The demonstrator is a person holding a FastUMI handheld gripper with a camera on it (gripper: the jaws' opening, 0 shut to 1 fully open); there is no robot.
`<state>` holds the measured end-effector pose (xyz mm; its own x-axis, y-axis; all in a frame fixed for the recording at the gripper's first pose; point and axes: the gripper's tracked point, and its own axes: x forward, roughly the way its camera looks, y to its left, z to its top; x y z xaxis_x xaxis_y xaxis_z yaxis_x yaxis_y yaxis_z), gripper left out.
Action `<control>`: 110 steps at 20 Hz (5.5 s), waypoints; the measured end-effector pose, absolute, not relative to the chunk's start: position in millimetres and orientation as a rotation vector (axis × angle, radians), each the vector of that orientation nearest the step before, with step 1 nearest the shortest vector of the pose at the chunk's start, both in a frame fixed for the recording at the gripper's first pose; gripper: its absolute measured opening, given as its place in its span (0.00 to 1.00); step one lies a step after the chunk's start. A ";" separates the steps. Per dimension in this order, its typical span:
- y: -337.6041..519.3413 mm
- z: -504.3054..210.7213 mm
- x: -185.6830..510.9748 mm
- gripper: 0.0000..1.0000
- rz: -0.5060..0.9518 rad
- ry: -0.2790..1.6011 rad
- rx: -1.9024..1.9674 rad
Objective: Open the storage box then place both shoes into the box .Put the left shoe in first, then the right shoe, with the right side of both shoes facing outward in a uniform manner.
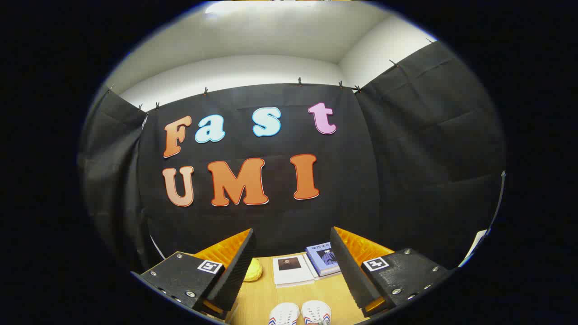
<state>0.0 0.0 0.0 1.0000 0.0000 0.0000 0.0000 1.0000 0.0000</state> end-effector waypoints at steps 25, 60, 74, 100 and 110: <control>-19.2 0.3 12.6 0.97 -0.012 0.027 -0.076; 146.4 -284.3 -15.9 0.98 0.670 0.886 0.810; 218.1 -330.0 -63.6 0.98 0.898 1.233 1.011; 268.6 -180.8 -71.2 0.01 0.555 0.862 0.953; 375.4 -132.7 -86.3 0.01 0.626 0.819 0.831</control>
